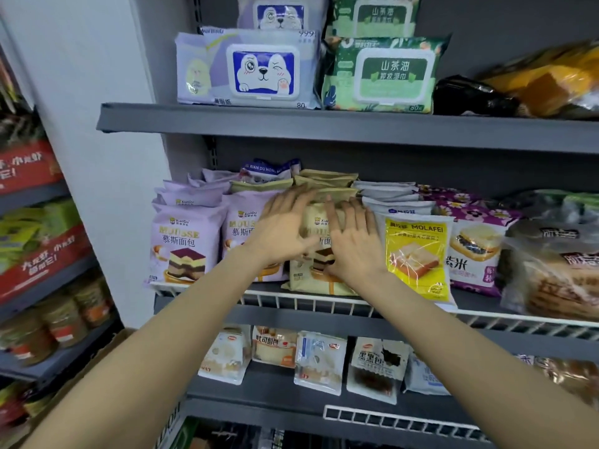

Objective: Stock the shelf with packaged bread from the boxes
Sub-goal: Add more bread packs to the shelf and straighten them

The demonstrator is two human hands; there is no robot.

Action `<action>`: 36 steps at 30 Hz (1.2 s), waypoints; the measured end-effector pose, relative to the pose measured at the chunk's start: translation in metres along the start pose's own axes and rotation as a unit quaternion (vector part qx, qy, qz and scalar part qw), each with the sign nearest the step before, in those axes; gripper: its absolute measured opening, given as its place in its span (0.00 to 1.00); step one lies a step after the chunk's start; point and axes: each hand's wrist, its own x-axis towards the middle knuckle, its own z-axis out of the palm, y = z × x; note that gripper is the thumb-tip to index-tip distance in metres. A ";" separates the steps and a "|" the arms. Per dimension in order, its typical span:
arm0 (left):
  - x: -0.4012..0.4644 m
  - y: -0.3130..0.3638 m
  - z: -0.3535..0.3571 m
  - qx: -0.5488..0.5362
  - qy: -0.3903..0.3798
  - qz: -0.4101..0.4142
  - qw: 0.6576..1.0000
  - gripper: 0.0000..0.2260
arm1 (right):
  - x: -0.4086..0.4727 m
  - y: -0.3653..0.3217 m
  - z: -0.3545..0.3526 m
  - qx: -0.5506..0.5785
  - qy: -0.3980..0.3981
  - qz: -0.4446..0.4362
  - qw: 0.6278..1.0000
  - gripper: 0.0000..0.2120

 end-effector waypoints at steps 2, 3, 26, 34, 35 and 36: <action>0.012 0.001 -0.014 -0.039 0.026 -0.049 0.998 0.25 | 0.001 0.001 -0.003 0.001 -0.012 -0.014 1.000 0.61; 0.020 0.001 -0.019 -0.035 0.020 -0.076 0.996 0.21 | 0.002 0.002 -0.005 0.016 -0.021 -0.020 0.999 0.60; 0.130 -0.008 0.004 -0.001 -0.226 -0.181 0.957 0.20 | 0.085 0.065 -0.024 0.245 -0.216 -0.102 0.940 0.52; 0.107 -0.025 -0.022 -0.047 -0.022 -0.150 0.987 0.13 | 0.081 0.044 -0.028 0.195 -0.116 -0.151 0.962 0.41; 0.101 -0.032 -0.026 -0.022 -0.013 -0.145 0.989 0.13 | 0.080 0.034 -0.030 0.189 -0.094 -0.154 0.965 0.39; 0.095 -0.040 -0.031 0.008 -0.009 -0.142 0.990 0.14 | 0.079 0.023 -0.033 0.183 -0.069 -0.159 0.968 0.39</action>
